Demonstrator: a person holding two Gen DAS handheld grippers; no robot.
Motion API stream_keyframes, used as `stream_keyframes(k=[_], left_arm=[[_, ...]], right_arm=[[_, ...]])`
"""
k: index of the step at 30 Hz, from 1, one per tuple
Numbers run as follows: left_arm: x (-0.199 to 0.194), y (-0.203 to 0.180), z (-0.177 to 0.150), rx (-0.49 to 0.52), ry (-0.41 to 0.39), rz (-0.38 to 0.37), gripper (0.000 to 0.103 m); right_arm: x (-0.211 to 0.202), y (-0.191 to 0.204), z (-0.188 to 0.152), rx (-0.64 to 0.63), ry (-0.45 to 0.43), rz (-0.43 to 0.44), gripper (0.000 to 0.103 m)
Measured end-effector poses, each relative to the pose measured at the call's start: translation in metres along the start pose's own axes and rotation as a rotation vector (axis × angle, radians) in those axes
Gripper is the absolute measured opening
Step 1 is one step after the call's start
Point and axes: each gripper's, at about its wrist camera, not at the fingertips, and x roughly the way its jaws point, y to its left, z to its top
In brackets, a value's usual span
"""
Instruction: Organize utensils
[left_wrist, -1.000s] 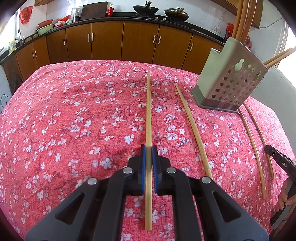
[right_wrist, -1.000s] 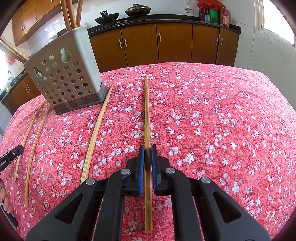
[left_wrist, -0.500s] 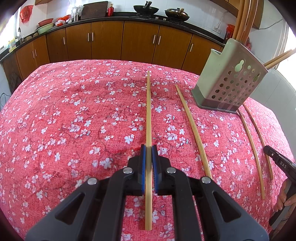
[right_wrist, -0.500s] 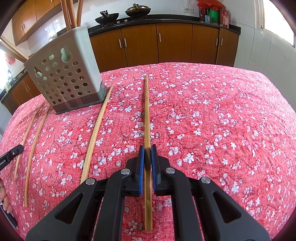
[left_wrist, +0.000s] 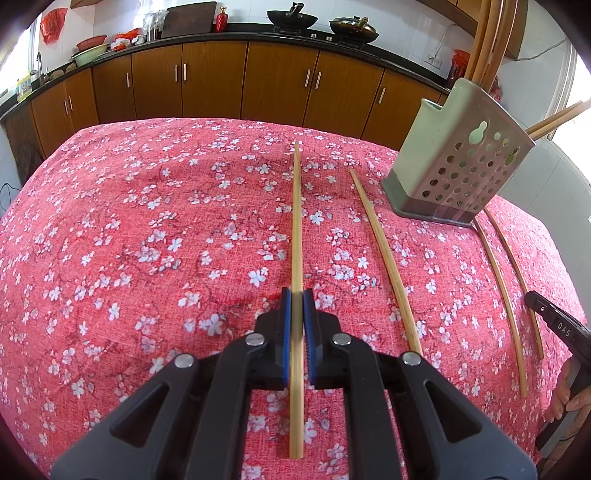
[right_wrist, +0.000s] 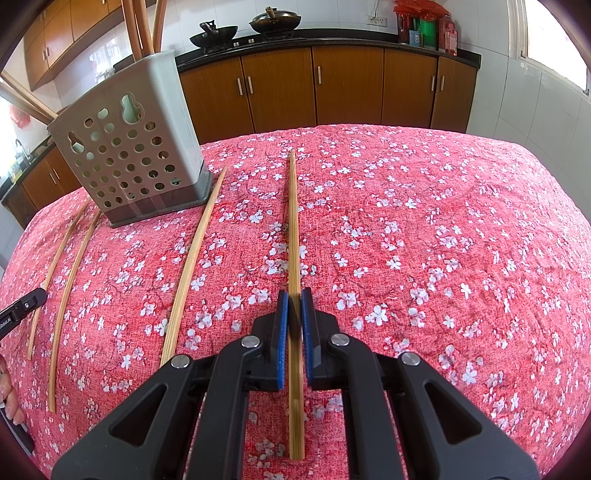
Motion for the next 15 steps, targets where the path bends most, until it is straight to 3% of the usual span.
stream_keyframes(k=[15], left_arm=[[-0.0003,0.0005,0.0001,-0.003,0.000,-0.004,0.011]], right_arm=[[0.0005,-0.0007,0.0008,0.000,0.000,-0.001,0.008]])
